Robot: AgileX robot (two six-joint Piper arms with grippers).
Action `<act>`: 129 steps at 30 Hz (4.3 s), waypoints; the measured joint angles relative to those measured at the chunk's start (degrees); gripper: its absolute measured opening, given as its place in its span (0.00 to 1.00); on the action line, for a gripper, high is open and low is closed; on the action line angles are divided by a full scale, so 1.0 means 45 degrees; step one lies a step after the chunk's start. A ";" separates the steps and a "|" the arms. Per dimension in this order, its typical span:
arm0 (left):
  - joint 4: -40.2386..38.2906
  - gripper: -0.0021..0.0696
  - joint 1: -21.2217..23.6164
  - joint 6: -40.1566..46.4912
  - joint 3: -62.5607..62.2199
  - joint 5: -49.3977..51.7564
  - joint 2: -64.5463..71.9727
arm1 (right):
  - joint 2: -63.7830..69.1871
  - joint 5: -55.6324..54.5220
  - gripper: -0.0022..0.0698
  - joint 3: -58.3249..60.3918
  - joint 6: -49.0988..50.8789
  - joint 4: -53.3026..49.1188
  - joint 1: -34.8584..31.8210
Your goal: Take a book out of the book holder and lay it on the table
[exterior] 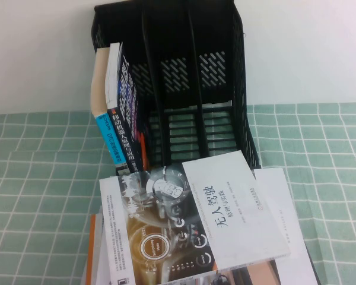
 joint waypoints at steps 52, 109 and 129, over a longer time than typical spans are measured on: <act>-0.0451 0.03 0.0000 -0.2208 -0.1466 -0.3400 0.0224 | 0.0000 -0.4462 0.03 -0.0995 -0.0109 -0.1142 0.0000; -0.6477 0.03 -0.3124 0.2500 -1.0977 -0.0257 1.4775 | 1.0688 -0.3229 0.03 -0.7102 0.4425 -0.7416 0.9867; -0.6816 0.03 -0.3145 0.2787 -1.1965 0.0213 1.5492 | 1.0954 0.3330 0.03 -0.8333 0.1759 -0.5360 1.0651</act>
